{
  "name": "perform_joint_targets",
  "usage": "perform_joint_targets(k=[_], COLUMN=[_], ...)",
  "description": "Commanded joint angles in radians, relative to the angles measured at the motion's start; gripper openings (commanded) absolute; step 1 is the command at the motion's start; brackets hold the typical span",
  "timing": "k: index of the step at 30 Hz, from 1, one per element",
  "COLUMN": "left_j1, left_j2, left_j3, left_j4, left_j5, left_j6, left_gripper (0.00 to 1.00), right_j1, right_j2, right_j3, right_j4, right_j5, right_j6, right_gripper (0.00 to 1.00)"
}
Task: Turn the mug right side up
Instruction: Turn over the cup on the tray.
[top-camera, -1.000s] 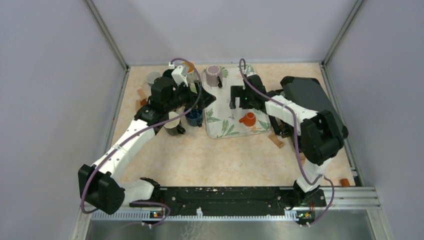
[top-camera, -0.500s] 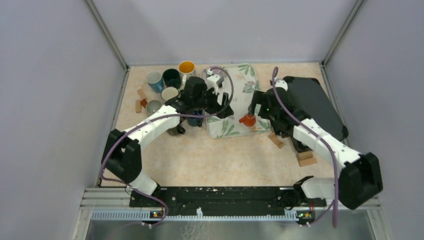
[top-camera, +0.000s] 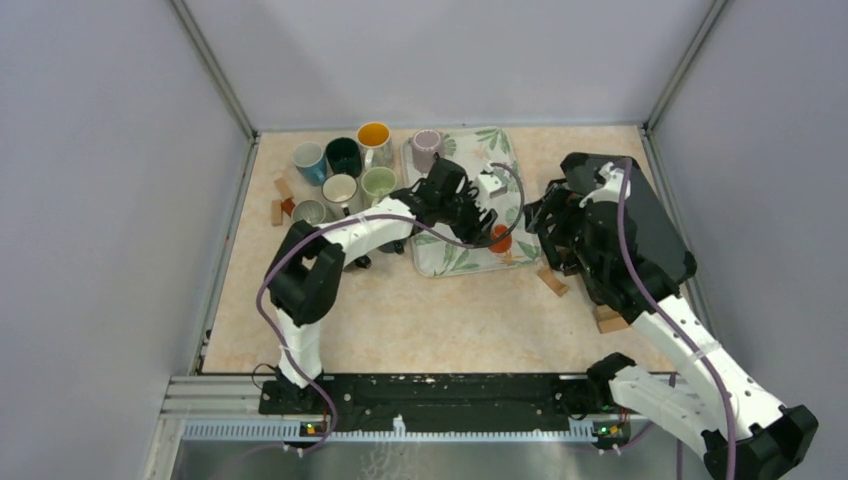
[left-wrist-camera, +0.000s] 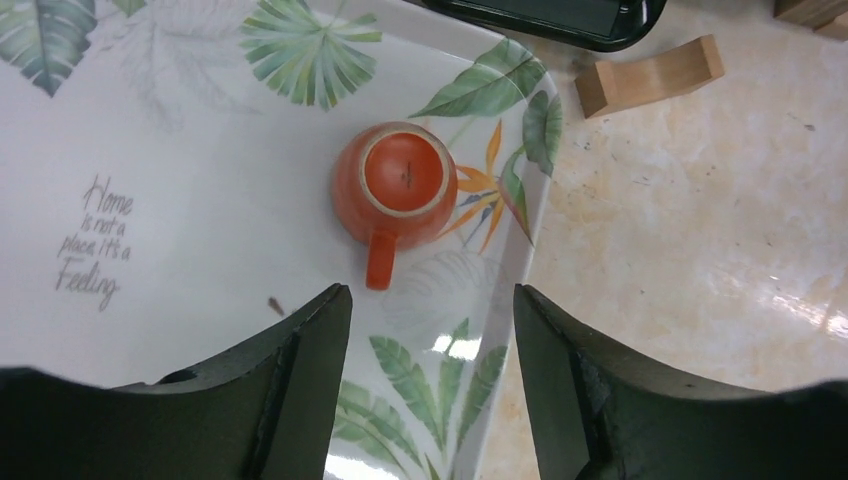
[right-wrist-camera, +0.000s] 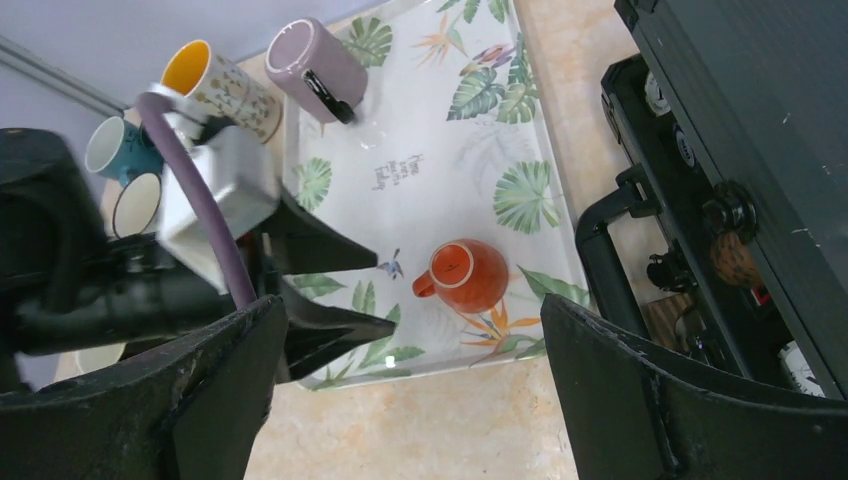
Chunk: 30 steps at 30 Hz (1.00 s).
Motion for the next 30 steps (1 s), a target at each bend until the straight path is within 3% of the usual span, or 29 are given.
perform_joint_targets(k=[1, 9, 15, 30], left_j1=[-0.005, -0.014, -0.015, -0.020], left_j2=[0.098, 0.239, 0.288, 0.341], left_j3=[0.130, 0.273, 0.312, 0.343], left_j4=[-0.059, -0.182, -0.222, -0.194], left_j5=[0.040, 0.002, 0.003, 0.020], left_j6=[0.124, 0.194, 0.203, 0.188], left_gripper=[0.66, 0.51, 0.47, 0.44], right_j1=[-0.007, -0.006, -0.006, -0.006], right_j2=[-0.045, -0.074, -0.067, -0.071], right_j3=[-0.002, 0.005, 0.001, -0.003], right_j4=[0.007, -0.005, 0.003, -0.002], right_j5=[-0.001, -0.008, -0.016, -0.014], right_j6=[0.016, 0.006, 0.008, 0.004], right_gripper=[0.99, 0.99, 0.99, 0.99])
